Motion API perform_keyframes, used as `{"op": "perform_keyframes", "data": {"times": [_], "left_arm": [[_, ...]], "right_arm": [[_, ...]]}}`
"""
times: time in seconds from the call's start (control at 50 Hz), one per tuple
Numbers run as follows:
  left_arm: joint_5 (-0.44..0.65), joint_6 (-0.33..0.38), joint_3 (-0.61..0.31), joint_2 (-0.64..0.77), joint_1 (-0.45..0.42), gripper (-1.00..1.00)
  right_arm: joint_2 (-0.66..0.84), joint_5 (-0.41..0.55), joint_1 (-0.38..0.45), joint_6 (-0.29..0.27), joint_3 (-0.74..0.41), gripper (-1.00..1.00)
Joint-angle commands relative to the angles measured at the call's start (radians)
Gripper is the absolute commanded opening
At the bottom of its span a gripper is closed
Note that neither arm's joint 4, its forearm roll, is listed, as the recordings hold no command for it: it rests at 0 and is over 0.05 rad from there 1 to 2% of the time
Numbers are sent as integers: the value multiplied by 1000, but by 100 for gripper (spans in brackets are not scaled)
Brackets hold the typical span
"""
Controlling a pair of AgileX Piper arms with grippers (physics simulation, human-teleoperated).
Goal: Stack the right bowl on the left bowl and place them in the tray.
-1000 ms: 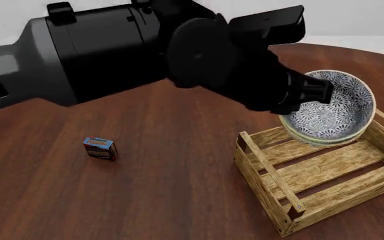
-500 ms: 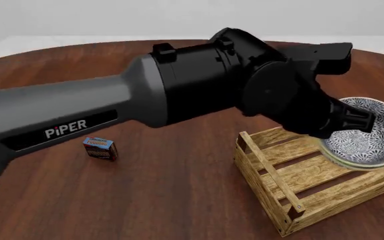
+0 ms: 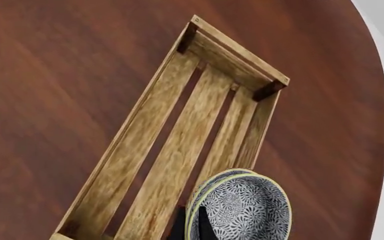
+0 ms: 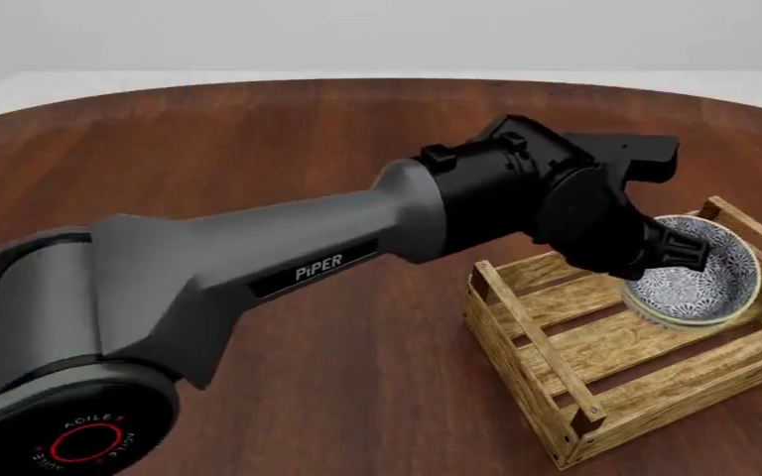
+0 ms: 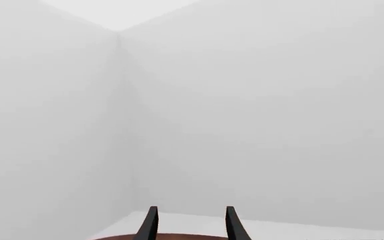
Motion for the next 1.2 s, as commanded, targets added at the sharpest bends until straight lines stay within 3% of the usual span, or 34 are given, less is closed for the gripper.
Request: {"op": "perform_keyframes", "data": {"times": [0.02, 0.32, 0.9, 1.2], "left_arm": [[-14, -1, -74, 97, 20, -100], [-35, -16, -67, 125, -1, -100], [10, -9, -200, 271, 36, -100], [2, -14, -207, 303, 34, -100]], "right_arm": [[-7, 1, -15, 17, 6, 100], [-6, 1, -23, 25, 8, 100], [-12, -8, -39, 37, 13, 100], [-15, -13, -48, 43, 16, 100]]}}
